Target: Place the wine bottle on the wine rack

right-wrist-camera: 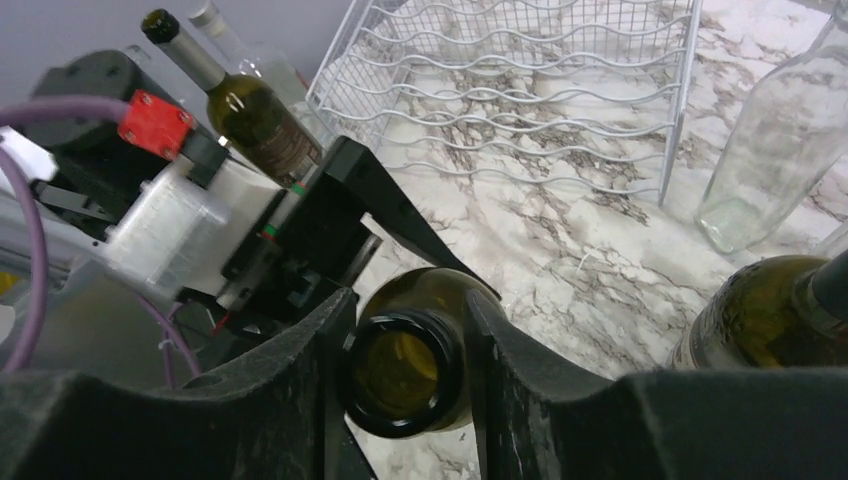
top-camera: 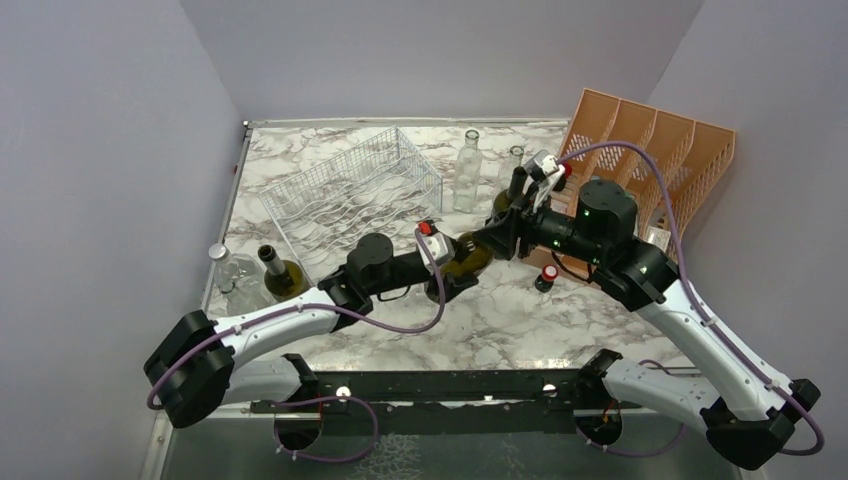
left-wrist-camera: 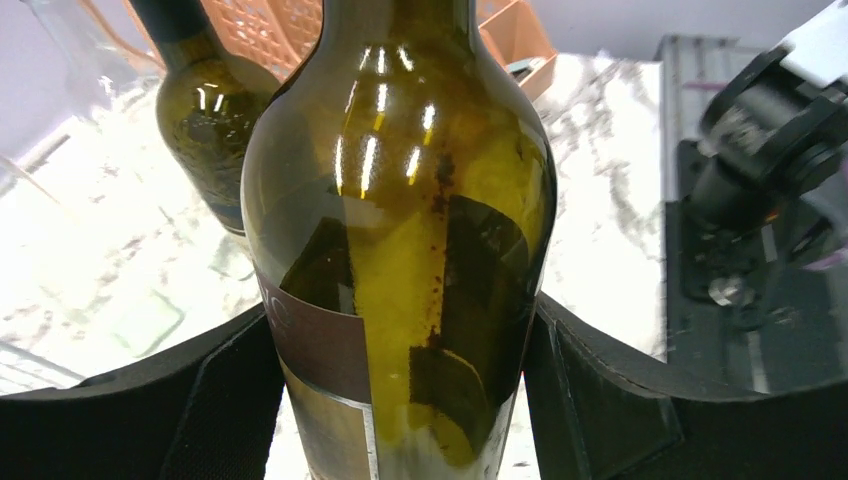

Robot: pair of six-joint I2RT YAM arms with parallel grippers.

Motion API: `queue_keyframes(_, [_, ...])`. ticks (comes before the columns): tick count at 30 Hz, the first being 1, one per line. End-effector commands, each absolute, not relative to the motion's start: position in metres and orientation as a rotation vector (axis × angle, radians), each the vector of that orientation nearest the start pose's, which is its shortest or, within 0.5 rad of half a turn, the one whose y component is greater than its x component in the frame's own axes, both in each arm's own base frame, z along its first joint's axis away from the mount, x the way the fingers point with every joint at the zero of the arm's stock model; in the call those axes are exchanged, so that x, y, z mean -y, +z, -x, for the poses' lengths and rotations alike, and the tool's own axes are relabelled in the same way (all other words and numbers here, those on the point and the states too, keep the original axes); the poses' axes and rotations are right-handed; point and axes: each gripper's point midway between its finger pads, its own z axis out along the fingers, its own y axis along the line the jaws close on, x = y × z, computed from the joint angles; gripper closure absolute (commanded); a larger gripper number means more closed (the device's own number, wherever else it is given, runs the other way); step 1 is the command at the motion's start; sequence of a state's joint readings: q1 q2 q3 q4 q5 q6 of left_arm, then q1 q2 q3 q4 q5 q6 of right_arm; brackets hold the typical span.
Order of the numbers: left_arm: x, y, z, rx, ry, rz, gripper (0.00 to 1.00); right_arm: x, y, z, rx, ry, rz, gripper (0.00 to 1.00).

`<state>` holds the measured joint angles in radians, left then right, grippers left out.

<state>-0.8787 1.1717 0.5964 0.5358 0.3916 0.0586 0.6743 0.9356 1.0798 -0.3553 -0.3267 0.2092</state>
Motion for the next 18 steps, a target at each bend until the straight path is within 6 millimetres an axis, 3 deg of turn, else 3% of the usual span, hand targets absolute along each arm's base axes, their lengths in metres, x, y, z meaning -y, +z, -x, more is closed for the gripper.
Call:
queue_keyframes(1, [0.346, 0.247, -0.228, -1.172, -0.721, -1.089, 1.0, -0.241, 0.371, -0.197, -1.717, 0.956, 0.585, 0.42])
queue_keyframes(3, [0.347, 0.249, -0.233, -1.114, -0.651, -1.139, 1.0, -0.232, 0.369, -0.198, -1.757, 0.91, 0.552, 0.32])
queue_keyframes(5, [0.348, 0.251, -0.235, -1.035, -0.578, -1.203, 1.0, -0.224, 0.367, -0.198, -1.795, 0.87, 0.53, 0.27])
queue_keyframes(11, [0.348, 0.261, -0.242, -0.768, -0.322, -1.367, 1.0, -0.208, 0.357, -0.189, -1.902, 0.789, 0.567, 0.27])
queue_keyframes(18, [0.353, 0.277, -0.25, -0.583, -0.134, -1.449, 1.0, -0.207, 0.317, -0.182, -2.079, 0.743, 0.667, 0.26])
